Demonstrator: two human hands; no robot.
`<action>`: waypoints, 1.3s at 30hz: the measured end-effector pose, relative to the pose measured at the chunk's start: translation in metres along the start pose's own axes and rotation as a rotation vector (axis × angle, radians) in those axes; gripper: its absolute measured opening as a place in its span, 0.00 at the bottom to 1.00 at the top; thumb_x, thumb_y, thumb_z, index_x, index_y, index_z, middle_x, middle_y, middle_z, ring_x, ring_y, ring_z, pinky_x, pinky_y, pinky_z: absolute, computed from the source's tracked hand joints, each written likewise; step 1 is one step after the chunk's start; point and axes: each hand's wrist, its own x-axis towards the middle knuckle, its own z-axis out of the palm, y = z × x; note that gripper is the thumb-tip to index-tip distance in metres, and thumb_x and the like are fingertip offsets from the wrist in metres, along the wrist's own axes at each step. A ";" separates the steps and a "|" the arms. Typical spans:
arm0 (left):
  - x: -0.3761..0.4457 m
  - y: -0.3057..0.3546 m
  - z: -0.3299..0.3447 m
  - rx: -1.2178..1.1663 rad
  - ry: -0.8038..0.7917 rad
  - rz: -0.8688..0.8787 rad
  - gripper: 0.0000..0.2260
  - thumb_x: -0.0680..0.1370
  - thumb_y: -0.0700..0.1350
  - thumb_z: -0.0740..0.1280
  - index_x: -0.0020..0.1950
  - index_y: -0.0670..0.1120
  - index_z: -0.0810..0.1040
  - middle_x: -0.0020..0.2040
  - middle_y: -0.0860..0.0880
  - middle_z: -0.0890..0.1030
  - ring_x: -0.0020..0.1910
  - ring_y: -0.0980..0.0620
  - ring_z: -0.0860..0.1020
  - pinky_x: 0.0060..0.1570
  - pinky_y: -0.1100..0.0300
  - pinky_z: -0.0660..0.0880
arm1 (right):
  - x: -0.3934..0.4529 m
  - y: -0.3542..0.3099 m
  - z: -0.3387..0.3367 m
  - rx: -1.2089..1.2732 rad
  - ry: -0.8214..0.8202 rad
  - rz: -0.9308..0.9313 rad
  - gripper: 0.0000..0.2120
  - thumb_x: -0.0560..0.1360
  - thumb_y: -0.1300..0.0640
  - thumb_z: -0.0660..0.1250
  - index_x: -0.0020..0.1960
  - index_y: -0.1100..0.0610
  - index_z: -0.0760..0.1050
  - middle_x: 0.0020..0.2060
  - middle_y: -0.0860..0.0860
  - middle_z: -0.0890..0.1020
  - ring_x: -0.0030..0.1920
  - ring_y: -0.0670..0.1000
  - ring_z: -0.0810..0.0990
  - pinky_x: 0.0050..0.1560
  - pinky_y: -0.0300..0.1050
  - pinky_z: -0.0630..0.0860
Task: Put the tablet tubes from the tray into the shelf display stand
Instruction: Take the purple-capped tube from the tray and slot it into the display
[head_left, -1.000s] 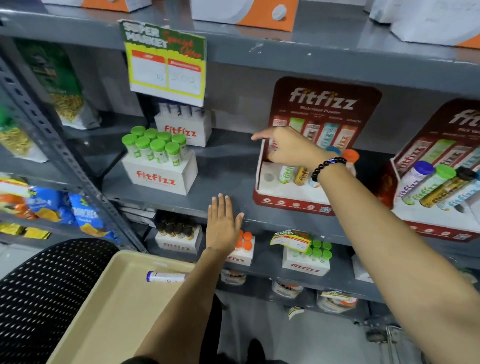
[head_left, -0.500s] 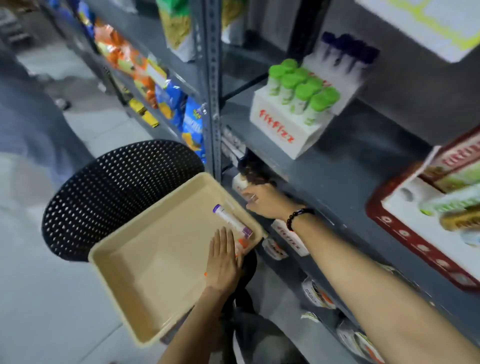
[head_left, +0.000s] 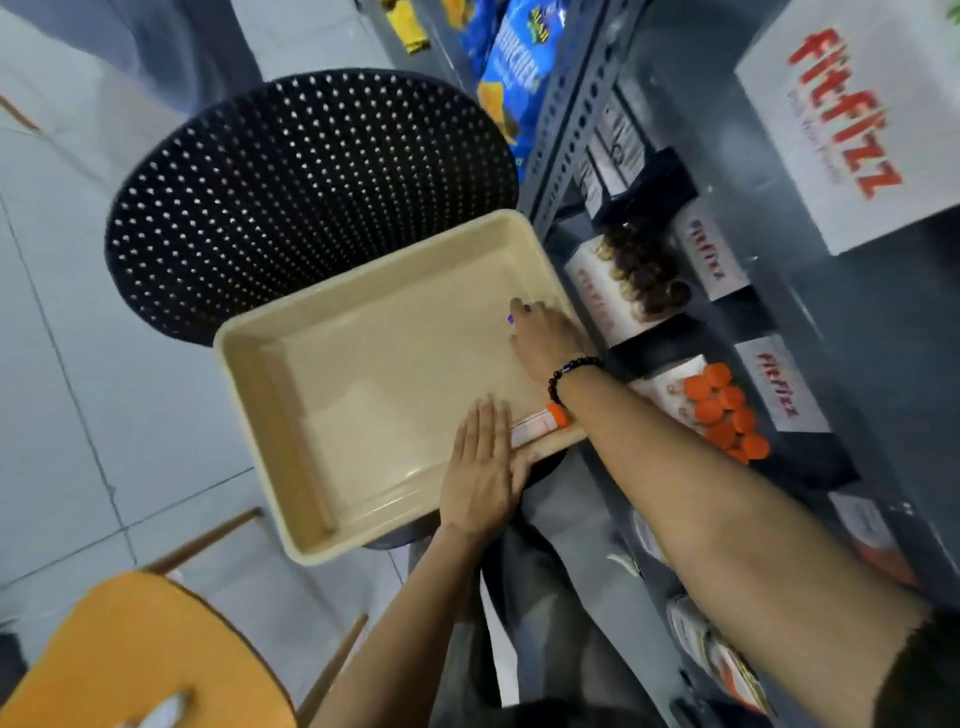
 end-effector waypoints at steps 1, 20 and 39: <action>0.000 0.000 0.001 0.005 0.008 0.006 0.29 0.78 0.56 0.48 0.70 0.36 0.64 0.70 0.36 0.68 0.69 0.37 0.67 0.66 0.43 0.67 | 0.003 0.000 0.004 -0.012 0.008 0.002 0.18 0.79 0.64 0.54 0.68 0.62 0.62 0.58 0.63 0.77 0.56 0.62 0.77 0.51 0.53 0.76; 0.016 0.049 -0.051 -0.046 0.053 0.251 0.24 0.81 0.48 0.53 0.70 0.31 0.59 0.72 0.31 0.61 0.71 0.32 0.59 0.71 0.40 0.57 | -0.126 0.045 -0.140 0.503 0.597 0.210 0.15 0.74 0.58 0.64 0.60 0.58 0.75 0.50 0.63 0.83 0.50 0.63 0.79 0.45 0.52 0.77; 0.076 0.281 -0.090 0.204 0.043 0.910 0.26 0.82 0.52 0.49 0.75 0.38 0.48 0.77 0.39 0.49 0.76 0.42 0.47 0.75 0.49 0.44 | -0.369 0.173 -0.246 0.617 1.252 0.741 0.18 0.64 0.55 0.69 0.54 0.52 0.75 0.40 0.52 0.85 0.39 0.52 0.81 0.43 0.43 0.77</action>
